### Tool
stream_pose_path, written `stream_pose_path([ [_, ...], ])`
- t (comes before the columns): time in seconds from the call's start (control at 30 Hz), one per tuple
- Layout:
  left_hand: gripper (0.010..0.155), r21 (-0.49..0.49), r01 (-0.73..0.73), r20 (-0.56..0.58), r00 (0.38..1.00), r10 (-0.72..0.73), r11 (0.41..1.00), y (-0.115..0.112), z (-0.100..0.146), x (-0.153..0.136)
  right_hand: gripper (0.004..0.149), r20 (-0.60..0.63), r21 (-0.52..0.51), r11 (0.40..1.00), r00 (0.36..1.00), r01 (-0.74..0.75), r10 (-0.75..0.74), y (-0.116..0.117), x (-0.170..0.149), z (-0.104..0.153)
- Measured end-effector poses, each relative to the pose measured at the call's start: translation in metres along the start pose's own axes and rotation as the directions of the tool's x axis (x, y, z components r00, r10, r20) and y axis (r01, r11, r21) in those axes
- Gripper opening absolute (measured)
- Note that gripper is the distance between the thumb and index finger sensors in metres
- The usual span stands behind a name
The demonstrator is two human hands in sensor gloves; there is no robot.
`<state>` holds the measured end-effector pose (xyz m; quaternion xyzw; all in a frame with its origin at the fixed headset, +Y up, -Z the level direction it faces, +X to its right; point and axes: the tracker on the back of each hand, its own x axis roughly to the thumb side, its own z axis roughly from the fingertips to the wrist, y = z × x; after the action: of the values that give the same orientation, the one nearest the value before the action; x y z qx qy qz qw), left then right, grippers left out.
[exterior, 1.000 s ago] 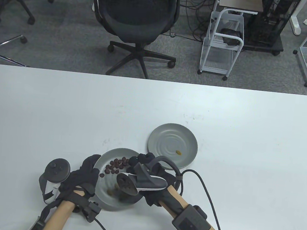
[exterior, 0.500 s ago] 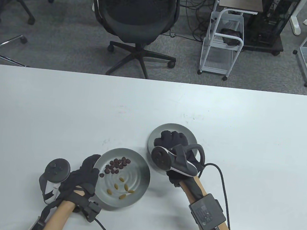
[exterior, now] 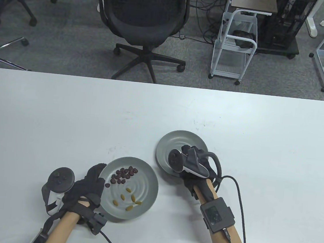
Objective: Pick raisins with hand pinch into plate
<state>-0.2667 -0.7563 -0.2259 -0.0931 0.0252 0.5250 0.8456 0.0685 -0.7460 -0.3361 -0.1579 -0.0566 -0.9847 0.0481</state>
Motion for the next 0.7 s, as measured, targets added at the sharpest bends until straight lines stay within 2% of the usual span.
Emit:
stream_pose_path([
  [0.2,0.061,0.0,0.0,0.0,1.0,0.0,1.0,0.0,0.0,0.0,0.043,-0.006,0.018,1.0,1.0,-0.009,0.009,0.002,0.0,0.0],
  [0.3,0.061,0.0,0.0,0.0,1.0,0.0,1.0,0.0,0.0,0.0,0.044,-0.011,-0.003,1.0,1.0,-0.016,0.016,-0.006,0.001,0.002],
  [0.47,0.061,0.003,-0.003,0.004,1.0,0.003,1.0,0.0,0.0,0.0,0.045,-0.002,-0.117,0.993,1.0,0.006,-0.006,-0.038,0.013,0.016],
  [0.6,0.061,0.004,-0.002,0.005,1.0,0.002,1.0,0.0,0.0,0.0,0.045,0.097,-0.223,0.972,0.994,0.077,-0.057,-0.071,0.039,0.037],
  [0.7,0.061,0.003,0.002,0.005,1.0,-0.002,1.0,0.0,0.0,-0.001,0.046,0.197,-0.257,0.959,0.978,0.117,-0.066,-0.087,0.067,0.054],
])
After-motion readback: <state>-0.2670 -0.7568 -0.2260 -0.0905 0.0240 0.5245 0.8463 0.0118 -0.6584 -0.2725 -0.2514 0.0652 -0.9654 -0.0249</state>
